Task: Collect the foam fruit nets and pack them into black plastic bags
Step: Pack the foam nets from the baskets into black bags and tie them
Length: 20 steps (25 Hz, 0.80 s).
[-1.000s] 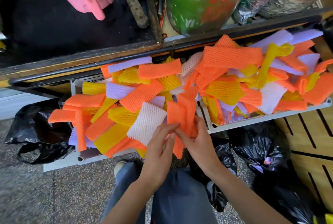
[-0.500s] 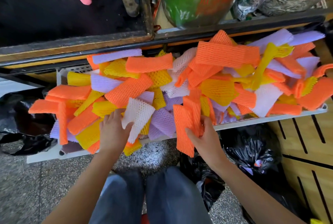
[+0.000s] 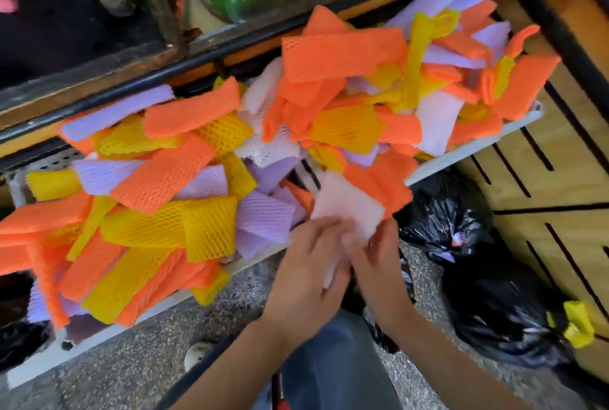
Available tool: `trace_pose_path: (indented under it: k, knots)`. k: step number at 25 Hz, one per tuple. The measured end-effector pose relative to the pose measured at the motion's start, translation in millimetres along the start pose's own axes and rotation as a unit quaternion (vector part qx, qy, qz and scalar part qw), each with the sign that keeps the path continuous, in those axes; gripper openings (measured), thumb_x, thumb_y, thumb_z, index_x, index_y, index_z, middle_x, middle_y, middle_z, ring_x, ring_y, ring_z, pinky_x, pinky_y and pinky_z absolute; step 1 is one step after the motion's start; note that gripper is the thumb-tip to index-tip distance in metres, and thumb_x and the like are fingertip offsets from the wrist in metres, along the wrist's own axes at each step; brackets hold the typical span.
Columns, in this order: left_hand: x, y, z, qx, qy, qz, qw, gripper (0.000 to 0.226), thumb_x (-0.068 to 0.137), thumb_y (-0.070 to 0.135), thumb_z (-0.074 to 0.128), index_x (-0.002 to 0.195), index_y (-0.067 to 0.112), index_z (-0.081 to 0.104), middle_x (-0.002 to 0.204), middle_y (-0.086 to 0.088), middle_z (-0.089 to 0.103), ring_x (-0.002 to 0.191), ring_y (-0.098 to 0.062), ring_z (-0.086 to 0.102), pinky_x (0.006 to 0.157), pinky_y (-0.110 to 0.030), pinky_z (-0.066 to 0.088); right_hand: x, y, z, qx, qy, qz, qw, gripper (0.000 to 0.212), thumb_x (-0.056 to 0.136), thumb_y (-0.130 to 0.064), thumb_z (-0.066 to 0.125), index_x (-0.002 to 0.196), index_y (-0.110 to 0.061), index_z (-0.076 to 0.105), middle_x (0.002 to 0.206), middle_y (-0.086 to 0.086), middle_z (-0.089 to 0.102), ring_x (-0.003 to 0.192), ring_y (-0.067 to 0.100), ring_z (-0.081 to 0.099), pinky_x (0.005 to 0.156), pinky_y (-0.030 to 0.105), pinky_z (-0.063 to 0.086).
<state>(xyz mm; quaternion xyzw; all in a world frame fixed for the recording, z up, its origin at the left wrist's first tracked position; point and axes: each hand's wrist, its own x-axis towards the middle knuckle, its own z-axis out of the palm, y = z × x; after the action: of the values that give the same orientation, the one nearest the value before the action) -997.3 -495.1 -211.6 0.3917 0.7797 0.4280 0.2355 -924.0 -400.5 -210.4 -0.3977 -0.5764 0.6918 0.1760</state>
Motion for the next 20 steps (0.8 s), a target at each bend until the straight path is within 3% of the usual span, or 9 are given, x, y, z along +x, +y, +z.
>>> trace_pose_path:
  k: [3, 6, 8, 11, 17, 20]
  knots:
    - [4, -4, 42, -0.038, -0.145, 0.029, 0.988, 0.047, 0.093, 0.029, 0.039, 0.138, 0.015, 0.044, 0.138, 0.009, 0.040, 0.129, -0.001, 0.034, 0.108, -0.012, 0.023, -6, 25, -52, -0.016, 0.119, 0.025, 0.993, 0.038, 0.085, -0.013, 0.068, 0.117, -0.016, 0.046, 0.105, -0.003, 0.063, 0.092, 0.005, 0.062, 0.078, 0.016, 0.049]
    - [9, -25, 95, -0.025, -0.272, 0.052, 0.961, 0.043, 0.098, 0.029, 0.038, 0.140, 0.020, 0.040, 0.143, 0.009, 0.038, 0.131, 0.000, 0.033, 0.107, -0.011, 0.024, -11, 70, -104, -0.063, 0.239, 0.062, 0.967, 0.021, 0.088, -0.009, 0.061, 0.105, -0.014, 0.048, 0.091, -0.001, 0.058, 0.081, 0.011, 0.056, 0.073, 0.016, 0.046]
    - [15, -51, 129, 0.008, -0.304, 0.067, 0.950, 0.036, 0.099, 0.024, 0.044, 0.134, 0.018, 0.046, 0.137, 0.004, 0.043, 0.126, -0.005, 0.039, 0.103, -0.012, 0.026, -15, 103, -134, -0.091, 0.314, 0.087, 0.941, 0.020, 0.089, -0.013, 0.061, 0.102, -0.009, 0.046, 0.083, -0.003, 0.052, 0.073, 0.011, 0.049, 0.068, 0.023, 0.043]
    - [21, -106, 176, 0.102, -0.351, 0.048, 0.930, 0.035, 0.098, 0.026, 0.047, 0.132, 0.019, 0.046, 0.132, 0.002, 0.045, 0.124, -0.013, 0.043, 0.103, -0.025, 0.033, -27, 156, -171, -0.128, 0.392, 0.134, 0.901, 0.026, 0.089, -0.024, 0.061, 0.101, -0.008, 0.044, 0.075, -0.005, 0.042, 0.062, 0.008, 0.038, 0.058, 0.022, 0.036]
    - [20, -185, 245, 0.201, -0.456, 0.023, 0.867, 0.047, 0.097, 0.030, 0.049, 0.141, 0.018, 0.037, 0.145, 0.003, 0.037, 0.135, -0.014, 0.034, 0.110, -0.032, 0.030, -52, 258, -204, -0.155, 0.430, 0.223, 0.861, 0.031, 0.089, -0.032, 0.061, 0.101, -0.008, 0.045, 0.073, -0.002, 0.042, 0.062, 0.013, 0.040, 0.056, 0.026, 0.035]
    - [27, -200, 286, 0.208, -0.446, 0.019, 0.870, 0.053, 0.098, 0.032, 0.047, 0.145, 0.014, 0.031, 0.150, -0.002, 0.032, 0.139, -0.016, 0.029, 0.113, -0.030, 0.026, -55, 298, -208, -0.171, 0.406, 0.259, 0.860, 0.032, 0.087, -0.034, 0.063, 0.100, -0.010, 0.045, 0.072, -0.006, 0.044, 0.066, 0.017, 0.043, 0.057, 0.031, 0.035]
